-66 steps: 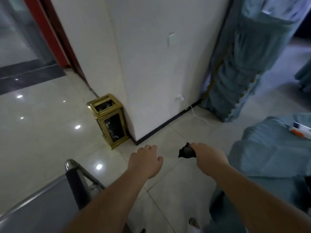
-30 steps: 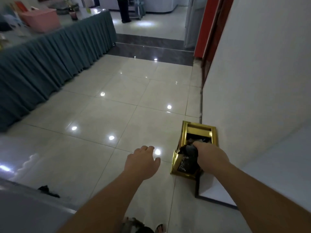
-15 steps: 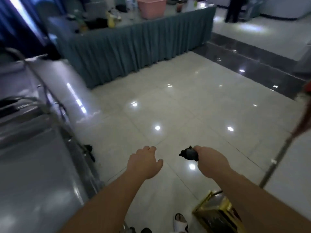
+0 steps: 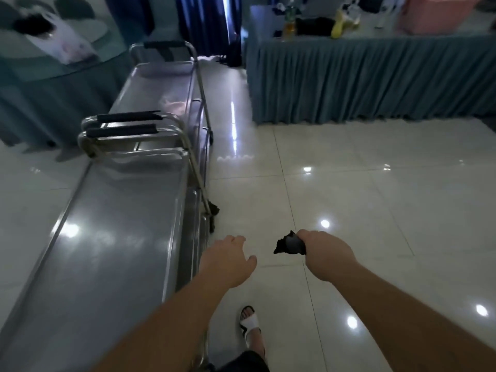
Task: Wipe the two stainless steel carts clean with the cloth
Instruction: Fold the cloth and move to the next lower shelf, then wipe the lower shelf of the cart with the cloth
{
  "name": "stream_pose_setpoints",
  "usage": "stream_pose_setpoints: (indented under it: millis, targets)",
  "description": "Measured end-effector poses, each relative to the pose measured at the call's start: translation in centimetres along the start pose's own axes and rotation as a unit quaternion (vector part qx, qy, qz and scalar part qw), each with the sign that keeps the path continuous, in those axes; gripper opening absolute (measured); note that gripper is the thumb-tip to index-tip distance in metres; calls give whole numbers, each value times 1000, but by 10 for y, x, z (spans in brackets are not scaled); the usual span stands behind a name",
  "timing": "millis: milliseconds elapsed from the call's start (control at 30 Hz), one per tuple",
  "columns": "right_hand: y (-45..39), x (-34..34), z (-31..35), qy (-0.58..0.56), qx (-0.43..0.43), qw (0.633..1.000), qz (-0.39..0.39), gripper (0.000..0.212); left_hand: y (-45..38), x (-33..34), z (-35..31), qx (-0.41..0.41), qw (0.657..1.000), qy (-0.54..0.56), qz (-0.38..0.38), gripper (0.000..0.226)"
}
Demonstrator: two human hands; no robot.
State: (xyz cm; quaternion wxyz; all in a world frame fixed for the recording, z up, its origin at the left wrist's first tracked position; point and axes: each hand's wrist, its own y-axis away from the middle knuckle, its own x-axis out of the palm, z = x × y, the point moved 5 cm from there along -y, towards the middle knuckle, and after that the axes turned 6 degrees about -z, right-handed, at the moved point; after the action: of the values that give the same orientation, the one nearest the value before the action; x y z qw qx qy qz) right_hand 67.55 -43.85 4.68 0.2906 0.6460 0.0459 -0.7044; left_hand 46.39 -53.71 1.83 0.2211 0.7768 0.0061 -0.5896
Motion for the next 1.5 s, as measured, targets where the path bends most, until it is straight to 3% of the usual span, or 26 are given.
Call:
stream_pose_setpoints:
  millis: [233,333,433,667,767,1033,1300,1433,1500]
  targets:
    - [-121,-33,45,31,-50,996,71,54,-92,-41,38,-28,1000,11,-8,73]
    - [-163,-46,66,48,-87,993,56,51,-114,-62,64,-59,997,23,-31,68]
    - [-204,-54,95,65,-137,988,29,44,-123,-75,94,-103,993,41,-45,65]
    - [-277,-51,182,119,-300,944,70,35,-110,-69,143,-250,961,97,-67,61]
    - [-294,-45,219,134,-382,911,80,30,-95,-57,157,-337,931,122,-68,59]
    - [-297,-15,266,181,-559,799,129,34,-51,-26,126,-560,797,200,-105,63]
    - [-231,42,252,261,-626,711,188,38,16,69,27,-667,687,279,-73,67]
    - [-192,84,243,315,-622,680,227,46,44,119,3,-682,657,313,-66,65]
    - [-177,104,239,311,-618,683,234,47,53,142,-1,-679,656,323,-60,66]
